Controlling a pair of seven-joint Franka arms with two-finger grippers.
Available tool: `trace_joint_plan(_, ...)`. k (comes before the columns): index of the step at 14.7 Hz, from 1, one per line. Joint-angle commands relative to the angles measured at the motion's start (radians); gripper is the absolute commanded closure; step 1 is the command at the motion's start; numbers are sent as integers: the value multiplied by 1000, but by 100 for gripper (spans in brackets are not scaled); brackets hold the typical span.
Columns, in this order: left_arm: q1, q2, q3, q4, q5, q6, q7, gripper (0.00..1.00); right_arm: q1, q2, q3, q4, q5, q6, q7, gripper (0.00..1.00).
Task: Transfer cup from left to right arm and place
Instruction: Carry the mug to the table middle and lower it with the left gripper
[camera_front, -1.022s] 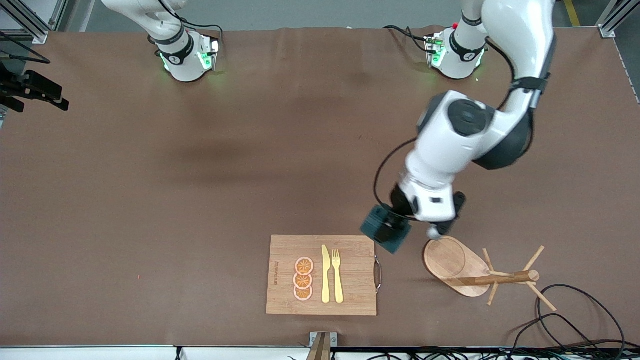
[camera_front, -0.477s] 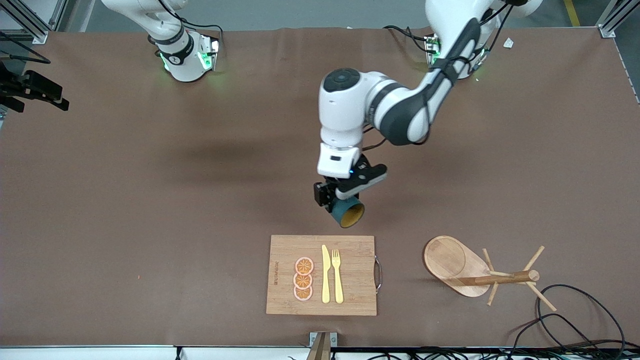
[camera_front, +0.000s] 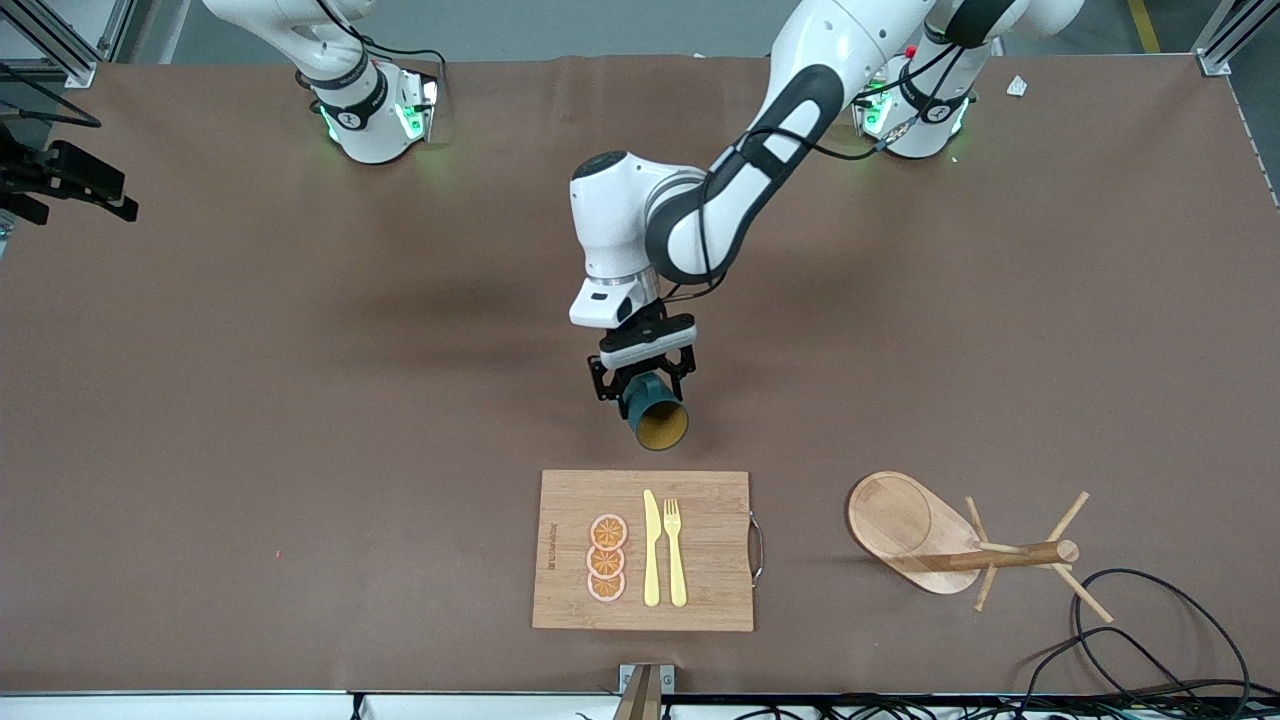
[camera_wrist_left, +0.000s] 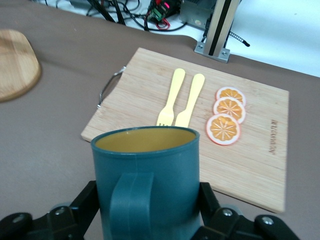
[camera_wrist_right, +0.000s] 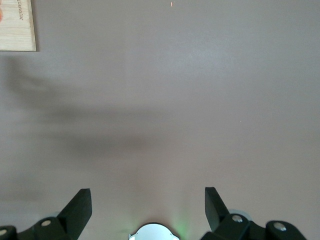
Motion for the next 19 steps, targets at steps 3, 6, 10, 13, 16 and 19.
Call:
trace_joint_plan(3,-103,43,13,3,119,-188,-130,24,6,-25,-2,-27,-3,5,2,0)
trace_joint_plan(6,-147,84,13,0,190,-218,-280,23,6,-25,-2,-27,-3,3,4,0)
trace_joint_plan(10,-181,147,13,-7,355,-314,-373,23,6,-23,-2,-18,-1,3,7,0)
trace_joint_plan(13,-183,150,13,-7,409,-316,-373,23,-3,-11,-6,17,2,5,10,0)
trace_joint_plan(16,-196,181,13,-7,440,-316,-378,20,-5,55,-7,19,0,5,15,0)
trace_joint_plan(19,-198,207,13,-5,477,-316,-378,21,-3,103,-6,12,-9,6,5,0)
